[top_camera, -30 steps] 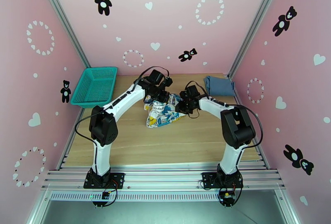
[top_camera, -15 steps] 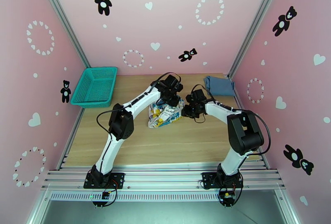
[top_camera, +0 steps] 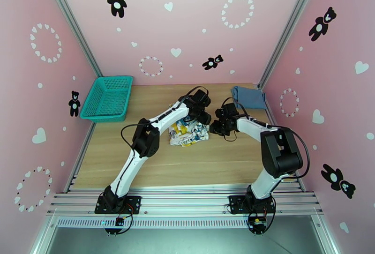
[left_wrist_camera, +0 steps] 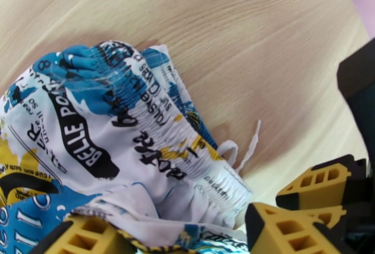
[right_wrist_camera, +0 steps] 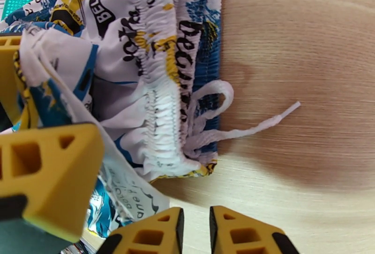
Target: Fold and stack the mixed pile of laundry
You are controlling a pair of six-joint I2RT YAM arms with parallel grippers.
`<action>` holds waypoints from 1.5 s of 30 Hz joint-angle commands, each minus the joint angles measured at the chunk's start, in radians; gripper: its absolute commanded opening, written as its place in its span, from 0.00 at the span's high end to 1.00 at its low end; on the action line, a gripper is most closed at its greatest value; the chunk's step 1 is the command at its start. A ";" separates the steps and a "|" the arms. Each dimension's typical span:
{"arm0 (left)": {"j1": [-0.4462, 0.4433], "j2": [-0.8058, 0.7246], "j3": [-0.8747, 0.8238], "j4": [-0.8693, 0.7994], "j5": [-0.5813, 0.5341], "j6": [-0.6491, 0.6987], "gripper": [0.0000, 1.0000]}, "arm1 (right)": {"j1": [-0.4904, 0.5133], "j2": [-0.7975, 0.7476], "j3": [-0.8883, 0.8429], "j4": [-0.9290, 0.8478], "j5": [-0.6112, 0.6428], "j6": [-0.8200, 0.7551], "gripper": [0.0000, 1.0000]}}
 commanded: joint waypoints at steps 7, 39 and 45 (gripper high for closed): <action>0.017 -0.288 -0.001 -0.006 -0.044 -0.019 0.12 | 0.002 -0.082 0.002 -0.034 0.020 -0.027 0.77; 0.172 -0.472 -0.846 0.772 0.208 -0.585 0.71 | 0.097 -0.068 0.053 -0.033 0.075 -0.094 0.76; 0.169 -0.420 -0.757 0.808 0.217 -0.655 0.72 | 0.097 -0.077 0.054 -0.014 0.082 -0.074 0.76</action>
